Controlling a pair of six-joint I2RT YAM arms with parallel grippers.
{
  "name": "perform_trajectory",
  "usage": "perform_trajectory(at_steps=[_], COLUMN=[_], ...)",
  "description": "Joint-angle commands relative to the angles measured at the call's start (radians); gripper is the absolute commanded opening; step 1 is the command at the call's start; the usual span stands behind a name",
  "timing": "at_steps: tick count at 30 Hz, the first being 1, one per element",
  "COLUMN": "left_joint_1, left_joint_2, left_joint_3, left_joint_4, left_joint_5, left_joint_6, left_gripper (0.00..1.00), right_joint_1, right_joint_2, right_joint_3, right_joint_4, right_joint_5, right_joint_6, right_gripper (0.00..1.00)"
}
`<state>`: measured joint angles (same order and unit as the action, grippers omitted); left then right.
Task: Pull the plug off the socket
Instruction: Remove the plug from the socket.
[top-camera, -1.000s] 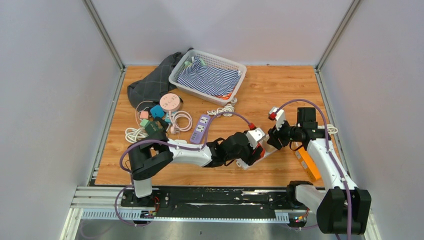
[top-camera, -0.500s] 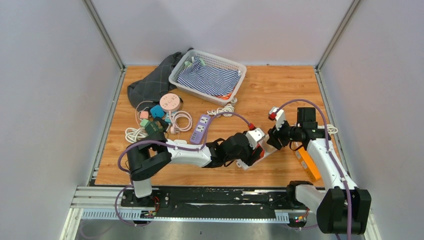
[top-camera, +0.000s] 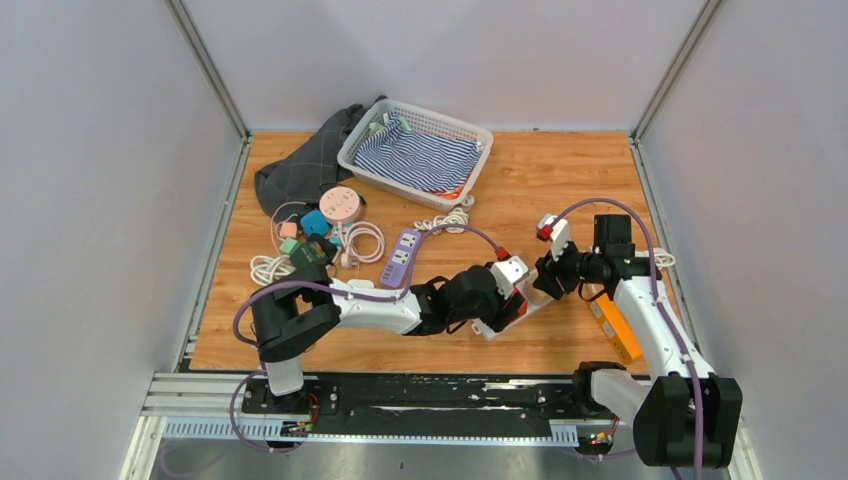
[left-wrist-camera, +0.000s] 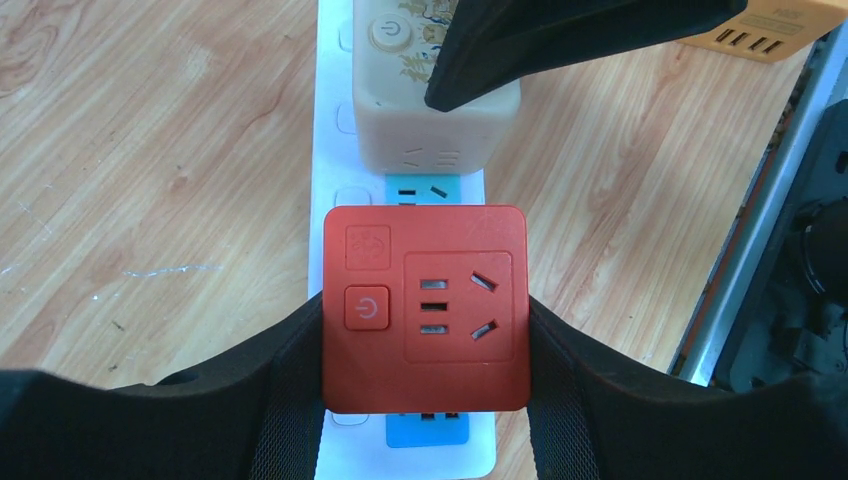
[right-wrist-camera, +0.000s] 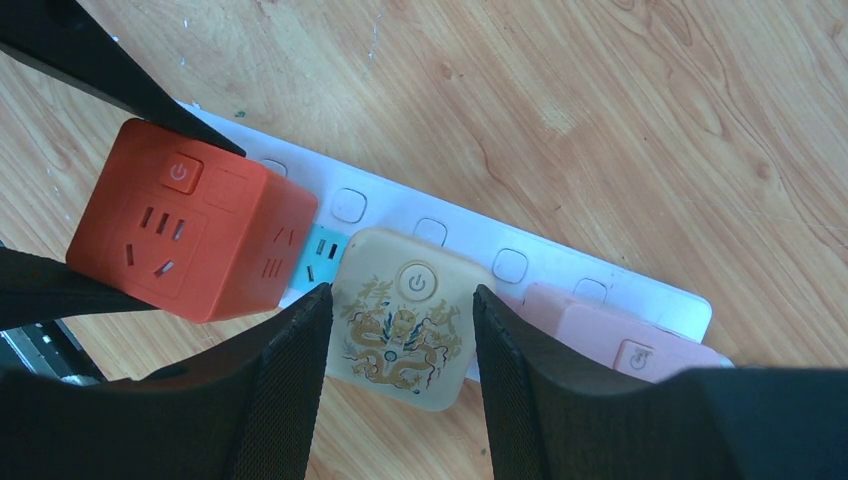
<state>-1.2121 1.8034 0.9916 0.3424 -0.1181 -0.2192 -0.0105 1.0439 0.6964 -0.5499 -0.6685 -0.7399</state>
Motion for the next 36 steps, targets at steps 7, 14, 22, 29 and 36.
perform_trajectory(at_steps=[7, 14, 22, 29, 36], left_joint_1=[-0.062, 0.007, -0.06, -0.014, -0.131], left_joint_2=[-0.067, -0.054, -0.089, -0.094, -0.113], left_joint_3=[-0.039, -0.027, -0.051, -0.033, -0.047], left_joint_4=[-0.088, -0.088, -0.087, -0.086, -0.087], left_joint_5=[-0.129, 0.047, -0.17, 0.009, -0.301], left_joint_6=[0.06, -0.038, 0.06, -0.035, 0.148], left_gripper=[0.0, 0.0, 0.0, 0.0, 0.0], right_joint_1=[0.006, 0.006, 0.007, 0.006, 0.006], right_joint_2=[0.039, 0.038, 0.043, 0.042, 0.044], right_joint_3=[-0.037, -0.038, -0.038, -0.04, -0.038], right_joint_4=[-0.1, -0.103, -0.106, -0.108, -0.11], right_joint_5=[0.117, 0.116, 0.115, 0.115, 0.113], right_joint_6=[-0.027, -0.027, -0.031, -0.033, -0.032], right_gripper=[0.55, 0.55, 0.55, 0.55, 0.55])
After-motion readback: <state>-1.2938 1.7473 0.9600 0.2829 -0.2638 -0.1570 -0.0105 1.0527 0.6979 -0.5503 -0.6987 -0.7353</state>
